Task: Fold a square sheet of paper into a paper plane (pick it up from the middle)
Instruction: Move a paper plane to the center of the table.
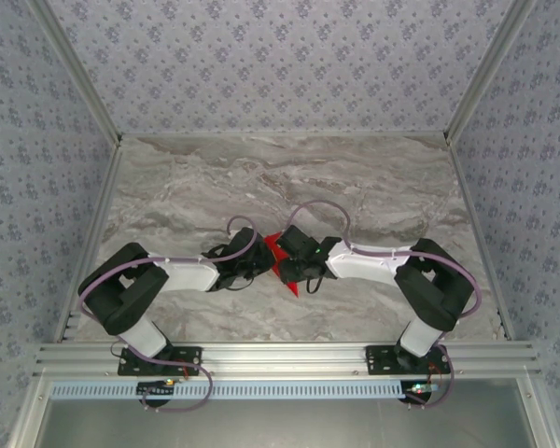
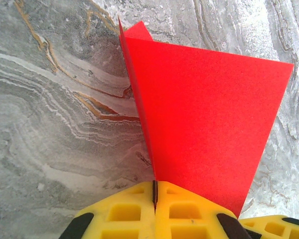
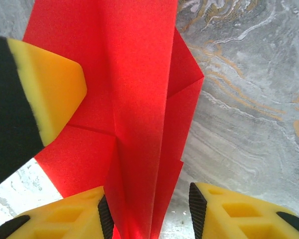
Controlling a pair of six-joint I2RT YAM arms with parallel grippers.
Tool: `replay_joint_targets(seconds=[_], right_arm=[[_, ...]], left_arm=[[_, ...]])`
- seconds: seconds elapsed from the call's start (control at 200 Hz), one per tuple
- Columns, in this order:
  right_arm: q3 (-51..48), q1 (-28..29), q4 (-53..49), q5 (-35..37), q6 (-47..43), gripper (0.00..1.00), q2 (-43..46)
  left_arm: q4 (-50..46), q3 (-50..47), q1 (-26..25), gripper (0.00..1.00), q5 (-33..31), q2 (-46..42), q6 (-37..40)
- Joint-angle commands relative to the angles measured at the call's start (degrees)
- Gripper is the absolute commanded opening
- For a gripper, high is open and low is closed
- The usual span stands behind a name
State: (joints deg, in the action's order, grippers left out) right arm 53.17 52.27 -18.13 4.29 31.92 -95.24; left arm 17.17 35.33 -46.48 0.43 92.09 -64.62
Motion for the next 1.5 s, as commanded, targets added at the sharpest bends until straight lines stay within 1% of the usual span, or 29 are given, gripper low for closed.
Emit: replay_joint_targets(seconds=[0.0,0.12,0.26,0.445,0.535,0.705,0.814,1.004,1.189,1.389,1.499], right_arm=[[0.18,0.02,-0.95,-0.49,-0.65,0.44,0.26],[0.28,0.02,-0.41,-1.87,-0.94,0.40,-0.16],[0.53,0.06,-0.03,-3.47,-1.43,0.39,-0.51],[0.55,0.06,0.45,-4.29,-1.51,0.35,-0.64],[0.57,0.17,0.88,-4.63,-1.55,0.31,-0.72],[0.54,0.12,0.90,-4.46,-1.17,0.27,-0.93],[0.23,0.41,0.90,-4.82,-0.74,0.27,-0.35],[-1.56,0.90,0.90,-5.83,1.84,0.31,1.70],[-2.56,1.56,1.41,-6.79,3.16,0.31,2.06],[-1.92,2.05,1.14,-6.01,2.98,0.30,1.33],[-0.58,2.06,0.16,-3.50,2.85,0.29,0.27]], left_arm=[[0.10,0.58,0.30,0.00,0.01,-0.68,-0.43],[0.12,0.53,0.32,0.00,0.06,-0.69,-0.42],[0.10,0.53,0.27,0.00,0.10,-0.69,-0.45],[0.10,0.53,0.29,0.00,0.10,-0.69,-0.47],[0.06,0.53,0.32,0.00,0.10,-0.76,-0.41],[0.05,0.44,0.34,0.00,0.01,-0.80,-0.44],[-0.05,0.44,0.31,0.00,-0.07,-0.84,-0.44],[-0.18,0.44,0.34,0.00,-0.21,-0.86,-0.52],[-0.13,0.51,0.33,0.00,-0.24,-0.78,-0.53],[-0.14,0.46,0.36,0.00,-0.16,-0.95,-0.54],[-0.21,0.44,0.33,0.00,-0.24,-1.17,-0.59]])
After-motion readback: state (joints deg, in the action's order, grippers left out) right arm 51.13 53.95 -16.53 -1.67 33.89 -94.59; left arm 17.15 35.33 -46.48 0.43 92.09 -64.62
